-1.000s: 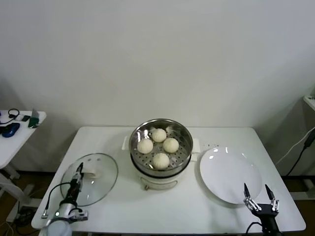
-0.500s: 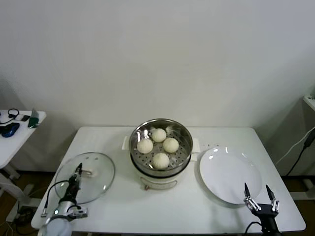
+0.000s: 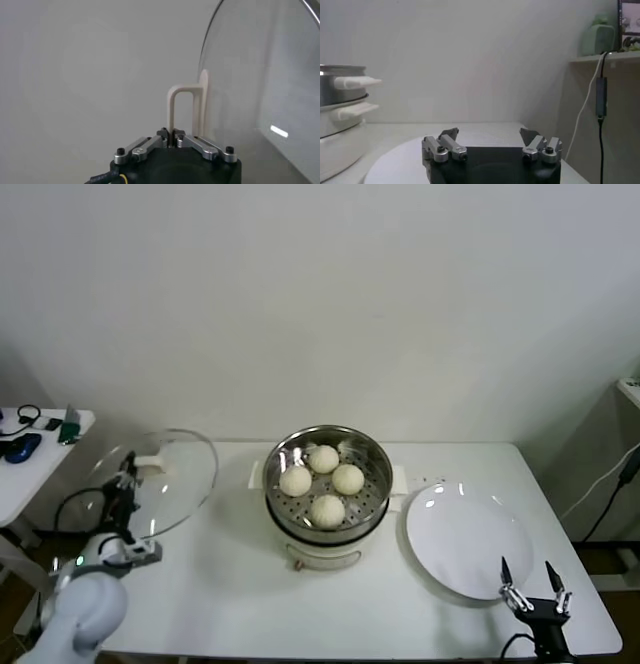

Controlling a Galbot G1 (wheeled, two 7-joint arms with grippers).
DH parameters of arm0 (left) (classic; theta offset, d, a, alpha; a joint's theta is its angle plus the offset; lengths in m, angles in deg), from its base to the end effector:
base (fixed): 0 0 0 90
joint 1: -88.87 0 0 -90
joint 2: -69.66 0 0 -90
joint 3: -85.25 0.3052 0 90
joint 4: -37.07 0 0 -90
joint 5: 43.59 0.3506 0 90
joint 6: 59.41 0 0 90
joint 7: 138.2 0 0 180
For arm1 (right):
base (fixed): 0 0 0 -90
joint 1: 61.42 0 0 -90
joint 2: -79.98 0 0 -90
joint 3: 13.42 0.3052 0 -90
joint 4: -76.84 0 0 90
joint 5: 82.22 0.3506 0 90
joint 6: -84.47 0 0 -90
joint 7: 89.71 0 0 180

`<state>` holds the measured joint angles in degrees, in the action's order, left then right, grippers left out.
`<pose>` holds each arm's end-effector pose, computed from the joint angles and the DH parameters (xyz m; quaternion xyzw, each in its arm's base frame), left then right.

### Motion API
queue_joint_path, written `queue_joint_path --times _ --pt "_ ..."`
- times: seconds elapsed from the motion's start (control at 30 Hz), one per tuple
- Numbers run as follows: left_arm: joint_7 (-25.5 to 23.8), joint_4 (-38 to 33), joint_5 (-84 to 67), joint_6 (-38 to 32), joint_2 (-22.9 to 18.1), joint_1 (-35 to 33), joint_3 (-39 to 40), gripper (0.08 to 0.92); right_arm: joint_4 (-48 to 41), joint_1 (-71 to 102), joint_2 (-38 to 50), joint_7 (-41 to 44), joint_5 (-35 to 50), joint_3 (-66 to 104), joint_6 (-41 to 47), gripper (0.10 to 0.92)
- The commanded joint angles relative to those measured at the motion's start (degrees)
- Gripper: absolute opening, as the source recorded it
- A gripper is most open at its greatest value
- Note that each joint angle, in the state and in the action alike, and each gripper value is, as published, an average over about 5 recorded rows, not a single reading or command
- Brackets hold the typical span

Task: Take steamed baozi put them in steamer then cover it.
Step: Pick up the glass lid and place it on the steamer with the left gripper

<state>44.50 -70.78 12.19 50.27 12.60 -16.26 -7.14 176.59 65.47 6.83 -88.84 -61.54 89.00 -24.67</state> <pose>0.2805 0.1192 -0.2399 0.0952 -0.7139 -0.6917 0.0531 0.1416 -0.1424 -0.3735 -0.0698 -0.9967 0.0138 0.0396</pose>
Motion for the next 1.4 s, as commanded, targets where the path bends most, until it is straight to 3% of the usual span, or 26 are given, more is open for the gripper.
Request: queue_joint_path --times 0.03,0.17,0.27,0.43,0.6,0.8,1.0,1.4 --pt "-7.29 -13.18 -9.56 10.75 7.15 -1.25 -0.47 0.152 -0.55 -0.67 0.68 -1.09 -1.62 0.12 0.57 0.823" --pt "-8.22 -17.56 -8.34 18.25 7.48 6.07 7.95 0.152 -0.94 -1.02 1.53 -1.23 -1.03 0.52 0.09 0.823" --pt "-9.5 -17.97 -4.24 22.06 4.48 13.32 19.22 0.152 -1.41 -1.25 2.07 -1.23 -0.33 0.82 -0.43 0.823" --pt "-14.59 -14.51 8.59 25.32 -5.33 23.62 34.91 0.152 -2.78 -1.88 2.63 -1.2 0.19 0.63 -1.43 0.823" --pt "-20.55 -10.33 20.23 25.32 -15.97 25.73 42.14 0.152 -3.77 -2.15 2.99 -1.18 0.96 -0.34 -2.58 0.823" --pt "-23.13 -4.58 28.47 25.01 -26.34 23.61 45.25 0.152 -5.06 -2.75 2.81 -1.08 0.9 -1.39 -3.19 0.823" --pt "-23.03 0.72 34.22 23.63 -32.45 22.0 45.65 0.152 -5.55 -2.82 2.7 -1.18 0.99 -1.28 -3.48 0.823" --pt "-21.22 7.78 36.59 22.49 -33.91 21.53 43.22 0.152 -6.2 -2.44 2.46 -1.16 1.04 -1.06 -4.44 0.823"
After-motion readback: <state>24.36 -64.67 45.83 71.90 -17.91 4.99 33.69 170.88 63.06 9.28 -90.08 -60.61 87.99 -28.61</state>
